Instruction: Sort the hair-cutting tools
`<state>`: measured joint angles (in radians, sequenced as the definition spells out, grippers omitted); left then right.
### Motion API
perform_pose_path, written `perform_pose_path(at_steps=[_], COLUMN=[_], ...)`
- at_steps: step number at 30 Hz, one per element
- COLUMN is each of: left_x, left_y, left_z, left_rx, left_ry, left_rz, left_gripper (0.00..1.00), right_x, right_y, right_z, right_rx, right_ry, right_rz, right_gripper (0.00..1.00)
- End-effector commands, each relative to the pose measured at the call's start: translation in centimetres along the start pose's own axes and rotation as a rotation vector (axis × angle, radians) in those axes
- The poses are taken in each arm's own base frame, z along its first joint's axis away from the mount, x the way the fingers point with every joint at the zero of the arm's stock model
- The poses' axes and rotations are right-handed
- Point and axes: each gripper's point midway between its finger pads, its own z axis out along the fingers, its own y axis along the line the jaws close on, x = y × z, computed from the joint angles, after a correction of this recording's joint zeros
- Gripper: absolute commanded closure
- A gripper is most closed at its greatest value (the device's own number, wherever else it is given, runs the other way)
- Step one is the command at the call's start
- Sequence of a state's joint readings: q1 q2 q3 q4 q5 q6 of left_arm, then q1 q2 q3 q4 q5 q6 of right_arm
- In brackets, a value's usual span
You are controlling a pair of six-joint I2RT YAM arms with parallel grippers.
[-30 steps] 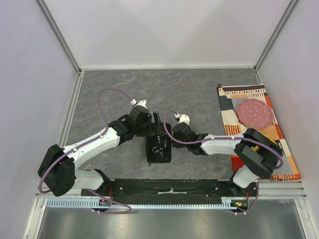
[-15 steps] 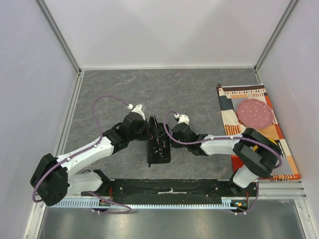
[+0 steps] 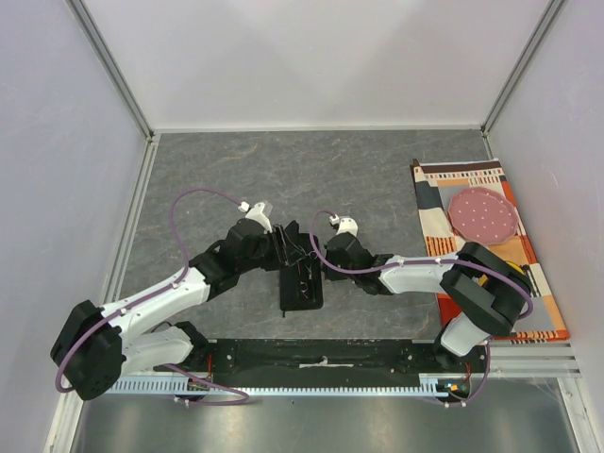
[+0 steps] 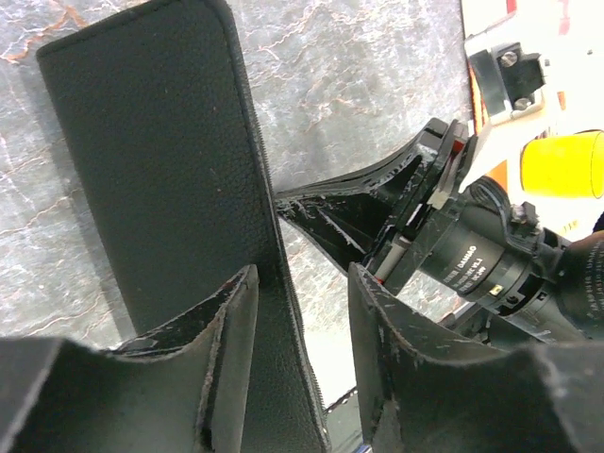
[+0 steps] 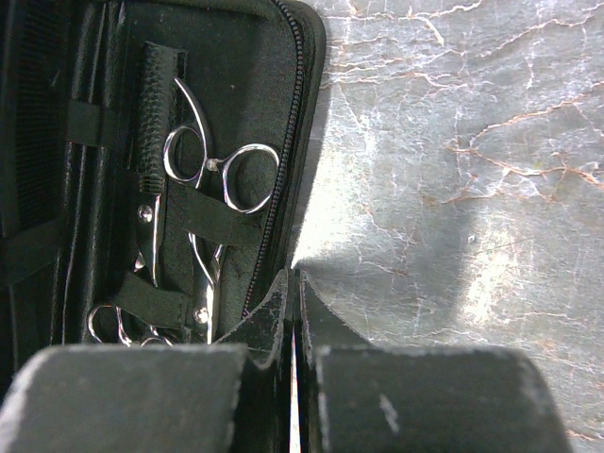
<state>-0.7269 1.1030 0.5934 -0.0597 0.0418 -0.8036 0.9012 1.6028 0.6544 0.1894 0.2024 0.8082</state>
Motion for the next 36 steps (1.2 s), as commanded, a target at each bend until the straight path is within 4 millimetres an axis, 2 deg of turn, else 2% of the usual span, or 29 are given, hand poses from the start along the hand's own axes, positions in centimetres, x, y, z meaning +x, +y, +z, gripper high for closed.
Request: perform_pose_path(at_steps=[1,4,10,23,32,36], left_x=[-1.3,-1.4,-1.0,0.2,0.9,1.0], left_y=[-2.4,-2.4,-2.0,0.8,1.4,0.8], left_z=[-0.4,-0.3,0.0,0.4,0.9,1.0], left_rx=[0.098,0.100,0.098,0.047,0.060,0.110], left_ry=[-0.052,-0.055,-0.055,-0.092,-0.095,-0.110], left_rz=[-0.013,-0.014,-0.019,-0.054,-0.076,-0.087], left_gripper=[0.55,0.63,0.66,0.72,0.76,0.77], right_x=[5.1,5.1,5.3,5.5,5.7,5.8], right_y=[-2.6,-2.6,-2.8,-2.9,-2.9,-2.8], right_z=[-0.3,-0.3,-0.3,-0.4,-0.4,-0.4], right_rx=[0.064,0.065,0.067,0.065,0.064,0.062], right_ry=[0.163,0.164,0.167,0.171,0.175,0.177], right_rz=[-0.037,-0.037,-0.037,-0.037,-0.038,-0.043], right_gripper=[1.00,1.00,1.00,1.00,1.00,1.00])
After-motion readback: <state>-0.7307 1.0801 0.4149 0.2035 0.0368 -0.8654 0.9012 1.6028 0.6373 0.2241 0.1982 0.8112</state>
